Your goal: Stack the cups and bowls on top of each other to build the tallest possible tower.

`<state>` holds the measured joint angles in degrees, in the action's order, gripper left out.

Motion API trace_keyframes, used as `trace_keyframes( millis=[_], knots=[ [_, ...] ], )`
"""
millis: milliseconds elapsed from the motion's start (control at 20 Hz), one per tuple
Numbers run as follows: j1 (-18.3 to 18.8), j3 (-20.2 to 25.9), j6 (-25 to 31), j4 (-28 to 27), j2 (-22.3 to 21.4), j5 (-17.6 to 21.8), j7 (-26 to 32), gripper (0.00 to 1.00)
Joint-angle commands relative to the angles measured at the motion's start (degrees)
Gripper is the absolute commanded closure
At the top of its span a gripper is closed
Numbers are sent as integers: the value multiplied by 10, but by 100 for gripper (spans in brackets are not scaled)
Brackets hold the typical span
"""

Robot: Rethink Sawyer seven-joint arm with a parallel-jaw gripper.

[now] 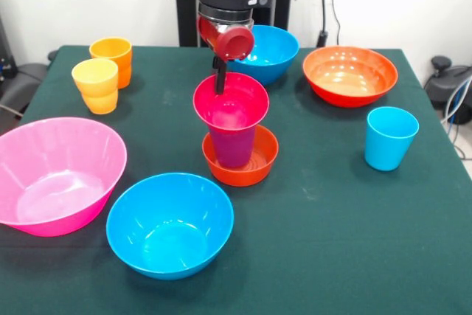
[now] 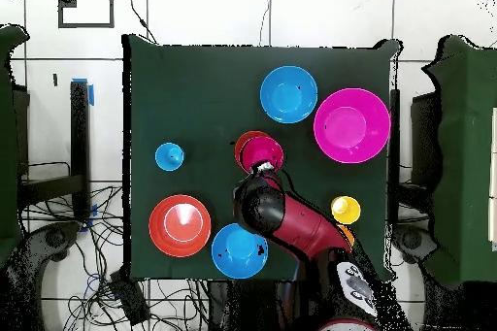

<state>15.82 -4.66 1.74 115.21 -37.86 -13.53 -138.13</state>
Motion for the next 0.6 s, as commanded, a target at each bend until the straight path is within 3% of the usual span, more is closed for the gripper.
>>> trace_keyframes(
  millis=[50,600],
  knots=[
    [11,77,-40,-5,49,-11,-96,100],
    [56,139,-120,14,51,24,-110,100]
  ],
)
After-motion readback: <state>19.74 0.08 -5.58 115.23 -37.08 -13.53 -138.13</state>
